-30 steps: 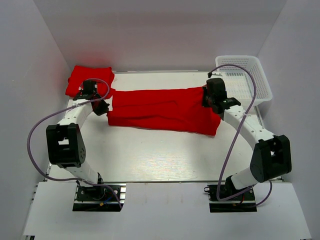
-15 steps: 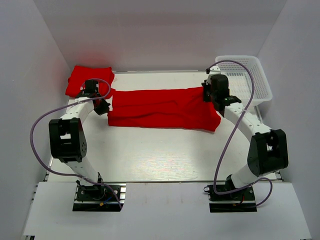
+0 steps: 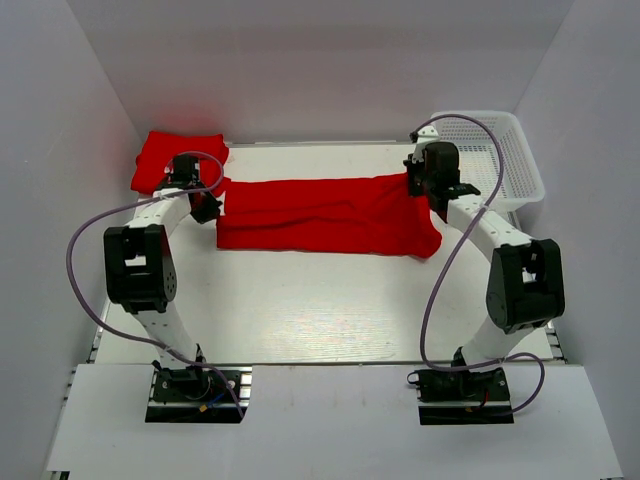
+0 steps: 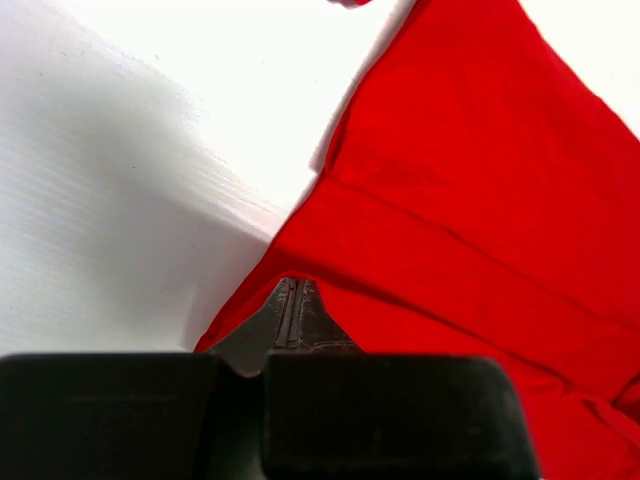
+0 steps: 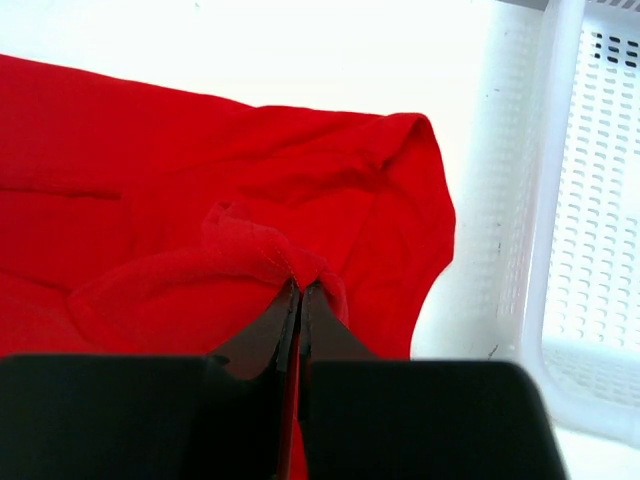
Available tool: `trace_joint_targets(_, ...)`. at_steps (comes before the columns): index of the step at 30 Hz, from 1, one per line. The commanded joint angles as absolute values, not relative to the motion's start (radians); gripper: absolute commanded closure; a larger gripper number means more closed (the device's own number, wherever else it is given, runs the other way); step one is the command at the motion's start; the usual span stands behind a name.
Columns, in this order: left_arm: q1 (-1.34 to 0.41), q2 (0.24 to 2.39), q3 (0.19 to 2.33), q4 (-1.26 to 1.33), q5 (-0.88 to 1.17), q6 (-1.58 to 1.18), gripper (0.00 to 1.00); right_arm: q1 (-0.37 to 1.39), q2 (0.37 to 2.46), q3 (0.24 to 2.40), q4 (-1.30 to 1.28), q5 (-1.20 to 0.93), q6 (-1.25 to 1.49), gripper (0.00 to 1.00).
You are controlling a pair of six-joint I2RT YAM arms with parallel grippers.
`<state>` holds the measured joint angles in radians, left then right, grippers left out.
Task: Fold and stack the t-shirts
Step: Fold the other side of the tshirt into a rectangle
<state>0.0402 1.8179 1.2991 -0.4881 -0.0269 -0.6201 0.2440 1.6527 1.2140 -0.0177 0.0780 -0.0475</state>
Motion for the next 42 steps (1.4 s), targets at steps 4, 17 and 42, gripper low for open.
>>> trace_joint_targets(4,0.046,1.847,1.357,-0.469,-0.031,-0.597,1.00,0.218,1.715,1.290,0.055,0.045,-0.090,1.00)
trace_joint_targets(17,0.046,1.888,1.338,-0.374,-0.031,-0.588,1.00,0.187,1.844,1.305,0.176,-0.057,-0.130,1.00)
trace_joint_targets(42,0.018,1.694,1.382,-0.428,0.136,-0.456,0.00,0.196,1.730,1.347,-0.106,-0.265,-0.120,0.10)
